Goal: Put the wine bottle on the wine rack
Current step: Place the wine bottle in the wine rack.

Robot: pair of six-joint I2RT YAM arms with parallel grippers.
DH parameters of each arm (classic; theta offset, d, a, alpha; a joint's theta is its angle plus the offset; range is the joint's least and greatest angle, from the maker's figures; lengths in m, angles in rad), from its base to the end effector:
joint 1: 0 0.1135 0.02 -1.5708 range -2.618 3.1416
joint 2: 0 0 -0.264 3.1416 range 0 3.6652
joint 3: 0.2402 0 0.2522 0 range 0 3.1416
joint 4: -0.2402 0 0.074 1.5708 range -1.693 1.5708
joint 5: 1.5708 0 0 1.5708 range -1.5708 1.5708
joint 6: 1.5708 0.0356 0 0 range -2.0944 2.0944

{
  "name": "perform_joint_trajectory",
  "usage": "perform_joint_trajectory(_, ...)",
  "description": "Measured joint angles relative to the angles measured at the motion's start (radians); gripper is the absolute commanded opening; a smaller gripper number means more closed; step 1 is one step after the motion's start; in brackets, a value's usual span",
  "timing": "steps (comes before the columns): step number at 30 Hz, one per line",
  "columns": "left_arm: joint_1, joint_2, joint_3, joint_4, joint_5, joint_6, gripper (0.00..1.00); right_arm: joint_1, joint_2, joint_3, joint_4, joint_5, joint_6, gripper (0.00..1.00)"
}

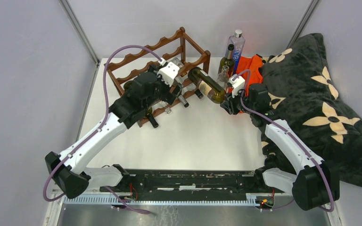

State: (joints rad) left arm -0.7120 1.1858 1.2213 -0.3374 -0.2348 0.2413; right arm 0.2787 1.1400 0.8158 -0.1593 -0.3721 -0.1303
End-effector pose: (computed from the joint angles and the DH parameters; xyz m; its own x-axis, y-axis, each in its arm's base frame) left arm 0.2077 -0.1683 0.3945 -0.1069 0.3993 -0.9106 0.5075 0.8094 0.2953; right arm 0.2425 0.0829 0.2824 -0.3696 -0.2317 -0.8998 -0.6190 0.7836 0.0526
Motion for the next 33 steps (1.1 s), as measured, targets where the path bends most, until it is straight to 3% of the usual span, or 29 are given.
perform_joint_trajectory(15,0.229,0.365,0.345,-0.089,0.259,-0.005,0.86,0.000,0.043,0.009,0.039,0.000,0.012,0.00)
perform_joint_trajectory(22,0.263,0.423,0.354,-0.147,0.345,-0.005,0.84,0.000,0.053,0.016,0.041,0.010,0.012,0.00)
perform_joint_trajectory(25,0.261,0.430,0.354,-0.148,0.352,-0.004,0.76,0.000,0.062,0.019,0.048,0.015,0.013,0.00)
perform_joint_trajectory(28,0.260,0.438,0.354,-0.149,0.361,-0.004,0.62,0.000,0.079,0.029,0.054,0.016,0.013,0.00)
perform_joint_trajectory(30,0.260,0.444,0.354,-0.157,0.369,-0.003,0.59,0.000,0.090,0.036,0.058,0.016,0.014,0.00)
perform_joint_trajectory(33,0.260,0.451,0.354,-0.169,0.372,-0.003,0.45,0.003,0.097,0.041,0.061,0.016,0.014,0.00)
